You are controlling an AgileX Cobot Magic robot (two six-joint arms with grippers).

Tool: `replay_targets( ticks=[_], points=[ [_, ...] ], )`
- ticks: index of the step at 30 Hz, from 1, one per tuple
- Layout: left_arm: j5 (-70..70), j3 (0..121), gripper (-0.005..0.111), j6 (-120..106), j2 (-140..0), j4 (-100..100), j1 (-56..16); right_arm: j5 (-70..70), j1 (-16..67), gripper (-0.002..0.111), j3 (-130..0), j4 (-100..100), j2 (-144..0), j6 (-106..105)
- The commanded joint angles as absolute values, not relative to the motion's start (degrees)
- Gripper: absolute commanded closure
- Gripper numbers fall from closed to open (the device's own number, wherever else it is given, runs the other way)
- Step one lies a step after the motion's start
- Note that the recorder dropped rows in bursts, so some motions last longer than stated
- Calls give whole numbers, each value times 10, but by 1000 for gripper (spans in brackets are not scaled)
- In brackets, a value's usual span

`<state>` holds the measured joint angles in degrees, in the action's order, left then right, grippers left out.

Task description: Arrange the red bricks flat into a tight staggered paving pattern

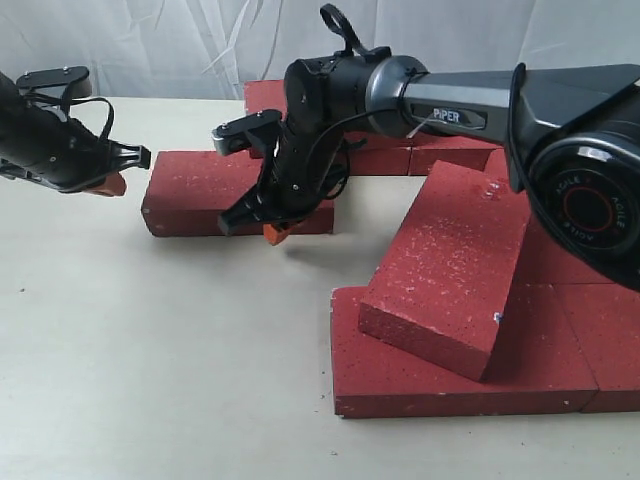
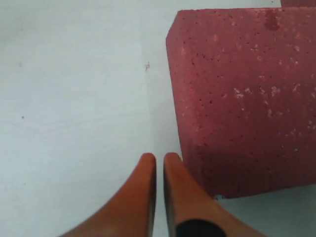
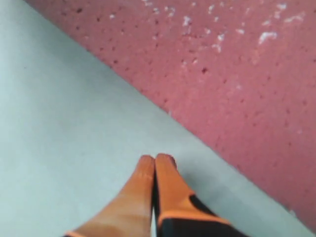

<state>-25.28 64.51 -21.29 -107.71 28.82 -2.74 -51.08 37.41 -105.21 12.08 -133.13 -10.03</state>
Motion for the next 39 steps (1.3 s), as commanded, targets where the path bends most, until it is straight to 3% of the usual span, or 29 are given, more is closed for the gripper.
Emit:
replay_targets(
  ticks=[1,10,26,39],
  points=[
    [-231,641,99,-214,-1077,307,1,-595,372,109,-1050,104,-1285,-129],
    [-218,641,99,-228,-1108,350,20,-519,358,109,-859,54,-1110,-129],
    [-219,667,104,-350,-1148,471,-9,-390,179,109,-516,-13,-821,-129],
    [-194,675,104,-349,-1148,506,-46,-367,179,109,-515,44,-730,-129]
  ],
)
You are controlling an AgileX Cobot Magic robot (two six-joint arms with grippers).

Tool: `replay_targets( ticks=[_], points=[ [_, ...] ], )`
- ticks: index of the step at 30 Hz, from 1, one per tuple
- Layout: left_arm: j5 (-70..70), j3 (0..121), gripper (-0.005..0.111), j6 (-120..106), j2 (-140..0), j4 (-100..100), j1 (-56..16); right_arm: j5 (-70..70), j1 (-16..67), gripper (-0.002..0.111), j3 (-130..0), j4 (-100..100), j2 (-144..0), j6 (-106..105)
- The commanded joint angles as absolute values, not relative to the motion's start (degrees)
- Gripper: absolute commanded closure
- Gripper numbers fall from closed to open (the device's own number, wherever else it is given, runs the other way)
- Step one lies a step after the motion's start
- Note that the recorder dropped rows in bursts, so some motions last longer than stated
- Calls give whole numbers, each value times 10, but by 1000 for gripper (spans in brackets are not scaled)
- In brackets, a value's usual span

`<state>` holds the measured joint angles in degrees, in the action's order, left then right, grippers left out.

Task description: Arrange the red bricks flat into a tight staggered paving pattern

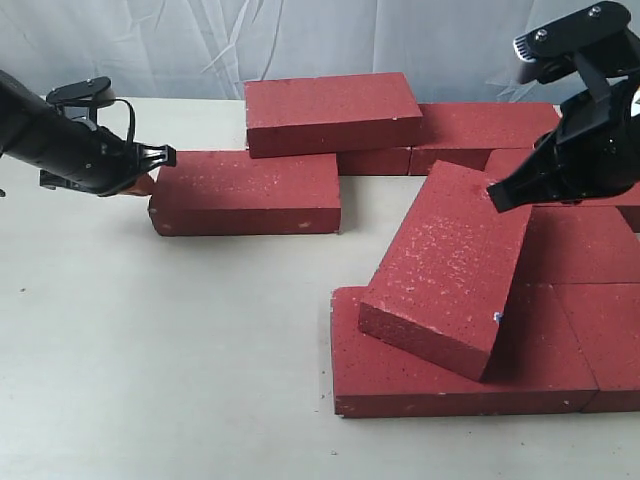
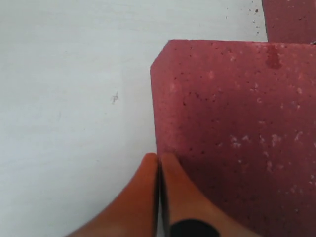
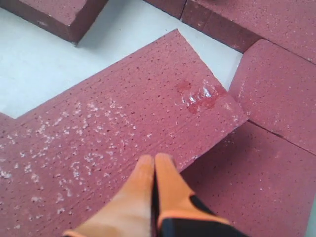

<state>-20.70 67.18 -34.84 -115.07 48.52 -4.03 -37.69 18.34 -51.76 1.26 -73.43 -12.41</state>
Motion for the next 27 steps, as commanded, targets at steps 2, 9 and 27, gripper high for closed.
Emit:
replay_targets(
  ticks=[2,9,27],
  points=[
    [-188,675,104,-349,-1148,506,-50,-367,179,109,-515,62,-730,-133],
    [-158,675,104,-349,-1148,509,-74,-357,205,109,-510,188,-759,-263],
    [-182,675,104,-350,-1148,508,-77,-553,333,109,-932,197,-1189,-276]
  ],
)
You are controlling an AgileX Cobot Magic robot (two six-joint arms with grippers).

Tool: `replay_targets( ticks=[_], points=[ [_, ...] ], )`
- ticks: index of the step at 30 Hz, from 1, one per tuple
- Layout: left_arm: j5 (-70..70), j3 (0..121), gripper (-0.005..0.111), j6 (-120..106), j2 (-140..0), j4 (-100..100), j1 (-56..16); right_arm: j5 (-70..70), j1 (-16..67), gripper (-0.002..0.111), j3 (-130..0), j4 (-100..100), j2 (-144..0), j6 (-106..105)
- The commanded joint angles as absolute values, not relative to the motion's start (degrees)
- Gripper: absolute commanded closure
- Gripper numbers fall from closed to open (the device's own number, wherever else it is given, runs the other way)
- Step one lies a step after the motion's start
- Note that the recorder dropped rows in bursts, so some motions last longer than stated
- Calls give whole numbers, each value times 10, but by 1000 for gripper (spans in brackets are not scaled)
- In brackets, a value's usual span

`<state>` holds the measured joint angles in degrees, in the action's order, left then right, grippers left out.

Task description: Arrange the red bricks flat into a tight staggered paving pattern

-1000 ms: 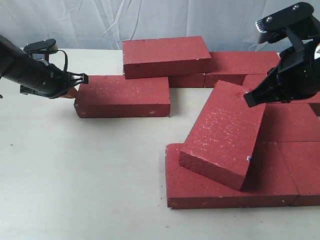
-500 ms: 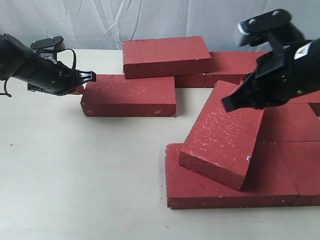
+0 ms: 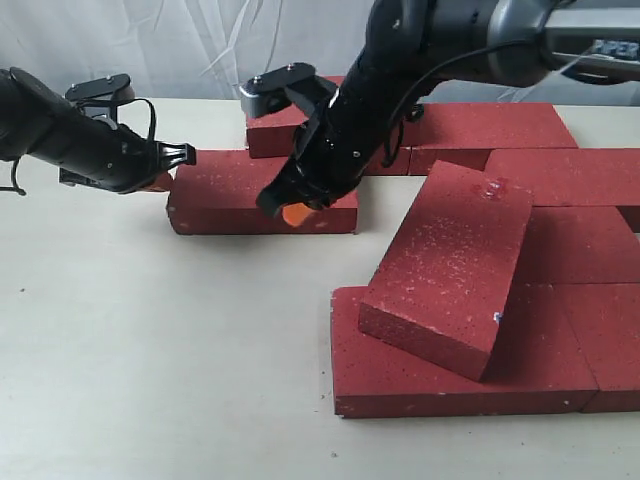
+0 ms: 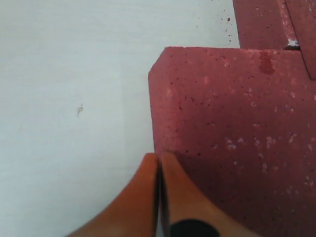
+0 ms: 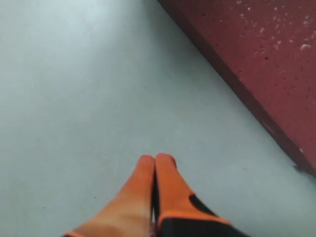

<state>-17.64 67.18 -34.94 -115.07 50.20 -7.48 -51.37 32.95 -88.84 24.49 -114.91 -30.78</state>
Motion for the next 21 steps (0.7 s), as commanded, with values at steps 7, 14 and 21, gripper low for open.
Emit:
replay_targets(
  ticks=[7,14,21],
  points=[
    [-175,675,104,-350,-1148,516,-86,-524,333,109,-946,104,-1247,-206],
    [-160,675,104,-351,-1148,515,-110,-507,329,109,-946,64,-1248,-177],
    [-141,675,104,-351,-1151,530,-115,-504,316,109,-946,38,-1248,-167]
  ],
)
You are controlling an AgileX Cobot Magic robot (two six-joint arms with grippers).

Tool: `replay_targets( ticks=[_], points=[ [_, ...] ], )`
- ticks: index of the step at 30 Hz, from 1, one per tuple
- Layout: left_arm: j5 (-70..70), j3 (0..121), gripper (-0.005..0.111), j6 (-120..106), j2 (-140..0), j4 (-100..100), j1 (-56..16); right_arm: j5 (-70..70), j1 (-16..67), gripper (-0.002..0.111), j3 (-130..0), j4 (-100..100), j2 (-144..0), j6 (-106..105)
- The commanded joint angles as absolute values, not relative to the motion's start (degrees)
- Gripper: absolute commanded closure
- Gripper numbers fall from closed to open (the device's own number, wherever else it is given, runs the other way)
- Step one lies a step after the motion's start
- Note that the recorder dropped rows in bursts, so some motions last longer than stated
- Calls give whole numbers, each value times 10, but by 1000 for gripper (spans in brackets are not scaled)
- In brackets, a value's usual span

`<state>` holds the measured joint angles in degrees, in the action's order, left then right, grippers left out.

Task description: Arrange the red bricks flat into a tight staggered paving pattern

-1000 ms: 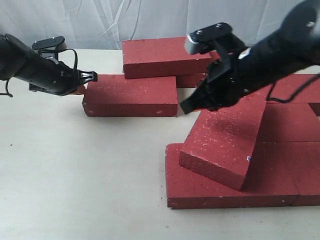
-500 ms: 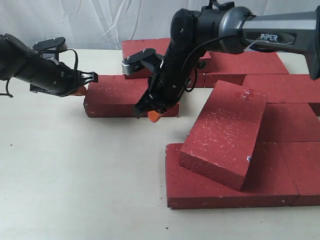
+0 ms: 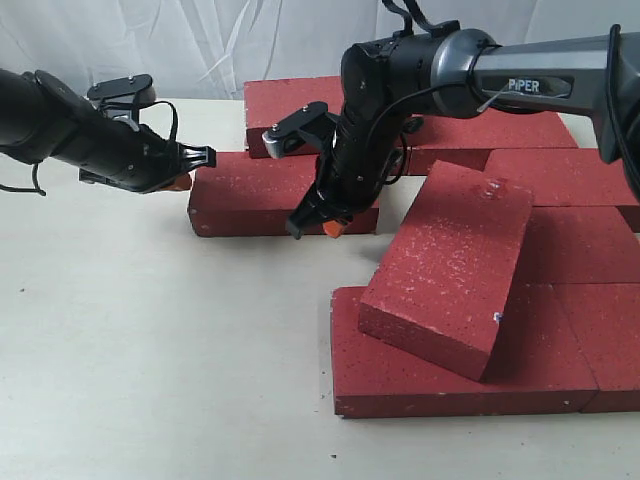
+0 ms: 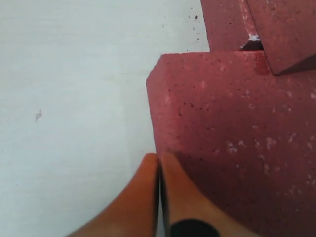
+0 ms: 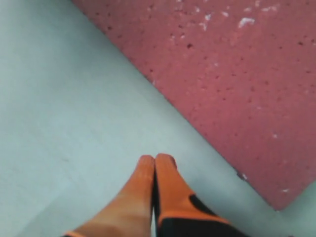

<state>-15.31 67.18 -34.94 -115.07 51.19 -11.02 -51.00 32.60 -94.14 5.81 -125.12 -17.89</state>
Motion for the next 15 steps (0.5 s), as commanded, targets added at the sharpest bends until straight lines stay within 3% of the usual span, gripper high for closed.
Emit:
replay_targets(
  ticks=[1,15],
  points=[
    [-141,676,104,-351,-1153,530,-115,-504,314,109,-946,38,-1248,-167],
    [-145,689,104,-351,-1186,530,-155,-507,287,109,-946,29,-1248,-162]
  ],
)
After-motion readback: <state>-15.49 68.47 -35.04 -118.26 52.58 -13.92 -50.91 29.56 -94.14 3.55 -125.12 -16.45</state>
